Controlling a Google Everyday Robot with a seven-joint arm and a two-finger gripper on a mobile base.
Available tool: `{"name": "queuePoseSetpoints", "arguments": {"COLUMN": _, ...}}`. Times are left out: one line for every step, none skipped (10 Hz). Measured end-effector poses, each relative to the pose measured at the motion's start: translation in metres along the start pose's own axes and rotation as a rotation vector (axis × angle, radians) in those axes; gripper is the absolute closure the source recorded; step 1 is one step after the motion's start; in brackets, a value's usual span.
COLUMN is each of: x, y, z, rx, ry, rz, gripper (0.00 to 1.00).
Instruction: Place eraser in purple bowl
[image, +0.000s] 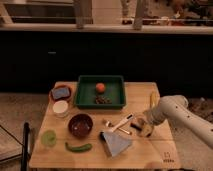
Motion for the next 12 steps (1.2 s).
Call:
{"name": "queuePoseSetpoints", "arguments": {"x": 0.003, "y": -0.002, "z": 0.002, "rx": -0.004, "ry": -0.002, "rz": 0.006, "gripper": 0.2}}
{"name": "queuePoseSetpoints", "arguments": {"x": 0.005, "y": -0.004, "z": 0.003, "rx": -0.006, "ry": -0.007, "rz": 0.008, "gripper": 0.2}}
{"name": "queuePoseSetpoints", "arguments": {"x": 0.006, "y": -0.003, "z": 0.004, "rx": -0.015, "ry": -0.005, "rz": 0.009, "gripper": 0.21}}
{"name": "queuePoseSetpoints", "arguments": {"x": 0.005, "y": -0.003, "z": 0.007, "rx": -0.021, "ry": -0.007, "rz": 0.003, "gripper": 0.29}}
{"name": "queuePoseSetpoints", "arguments": {"x": 0.003, "y": -0.002, "z": 0.009, "rx": -0.029, "ry": -0.008, "rz": -0.002, "gripper": 0.39}}
{"name": "queuePoseSetpoints", "arguments": {"x": 0.002, "y": -0.001, "z": 0.011, "rx": -0.032, "ry": -0.009, "rz": -0.003, "gripper": 0.47}}
{"name": "queuePoseSetpoints", "arguments": {"x": 0.003, "y": 0.0, "z": 0.012, "rx": -0.039, "ry": -0.009, "rz": -0.004, "gripper": 0.61}}
{"name": "queuePoseSetpoints", "arguments": {"x": 0.002, "y": 0.001, "z": 0.013, "rx": -0.04, "ry": -0.01, "rz": -0.004, "gripper": 0.69}}
{"name": "queuePoseSetpoints", "arguments": {"x": 0.002, "y": 0.001, "z": 0.013, "rx": -0.041, "ry": -0.011, "rz": -0.007, "gripper": 0.77}}
{"name": "queuePoseSetpoints", "arguments": {"x": 0.002, "y": 0.001, "z": 0.013, "rx": -0.044, "ry": -0.013, "rz": -0.014, "gripper": 0.89}}
{"name": "queuePoseSetpoints", "arguments": {"x": 0.003, "y": 0.003, "z": 0.011, "rx": -0.048, "ry": -0.012, "rz": -0.028, "gripper": 0.97}}
{"name": "queuePoseSetpoints", "arguments": {"x": 0.002, "y": 0.004, "z": 0.005, "rx": -0.046, "ry": -0.015, "rz": -0.058, "gripper": 1.0}}
